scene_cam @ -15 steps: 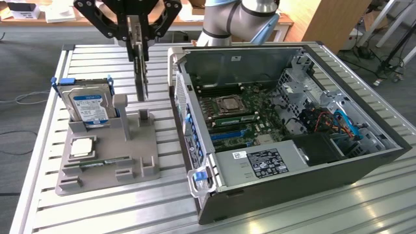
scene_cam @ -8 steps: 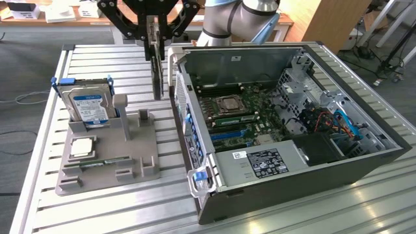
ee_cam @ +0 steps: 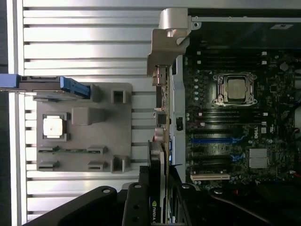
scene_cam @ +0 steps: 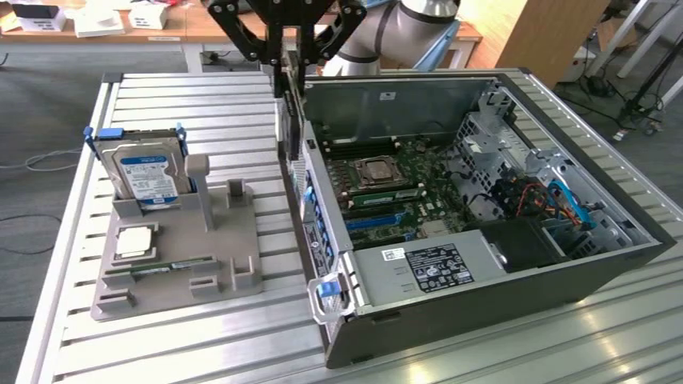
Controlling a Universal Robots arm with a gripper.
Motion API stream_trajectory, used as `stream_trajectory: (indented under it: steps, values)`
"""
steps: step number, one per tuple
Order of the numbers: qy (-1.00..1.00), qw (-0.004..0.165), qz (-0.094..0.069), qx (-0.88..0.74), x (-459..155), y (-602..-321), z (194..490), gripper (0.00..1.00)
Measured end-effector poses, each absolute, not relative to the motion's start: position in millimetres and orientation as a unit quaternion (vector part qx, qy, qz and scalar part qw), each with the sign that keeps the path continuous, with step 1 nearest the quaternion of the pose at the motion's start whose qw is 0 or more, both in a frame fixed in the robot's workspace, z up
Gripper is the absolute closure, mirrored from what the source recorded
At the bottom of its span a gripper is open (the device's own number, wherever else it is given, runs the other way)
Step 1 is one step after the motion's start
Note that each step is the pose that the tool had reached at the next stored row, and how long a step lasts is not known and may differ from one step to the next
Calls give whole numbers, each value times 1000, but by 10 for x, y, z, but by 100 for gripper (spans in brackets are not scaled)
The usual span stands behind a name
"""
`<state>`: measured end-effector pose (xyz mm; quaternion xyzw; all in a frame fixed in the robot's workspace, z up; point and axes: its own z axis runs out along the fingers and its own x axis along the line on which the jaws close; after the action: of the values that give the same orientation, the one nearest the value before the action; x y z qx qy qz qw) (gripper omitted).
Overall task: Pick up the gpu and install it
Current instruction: 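Pick up the gpu and move the gpu toward the slot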
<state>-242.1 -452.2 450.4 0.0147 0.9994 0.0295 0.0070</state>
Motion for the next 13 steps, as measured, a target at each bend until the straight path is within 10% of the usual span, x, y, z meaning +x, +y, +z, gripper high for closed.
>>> stream_trajectory:
  steps: [13]
  values:
    - [999, 5, 32, 15, -1845, -4522, 4505, 73]
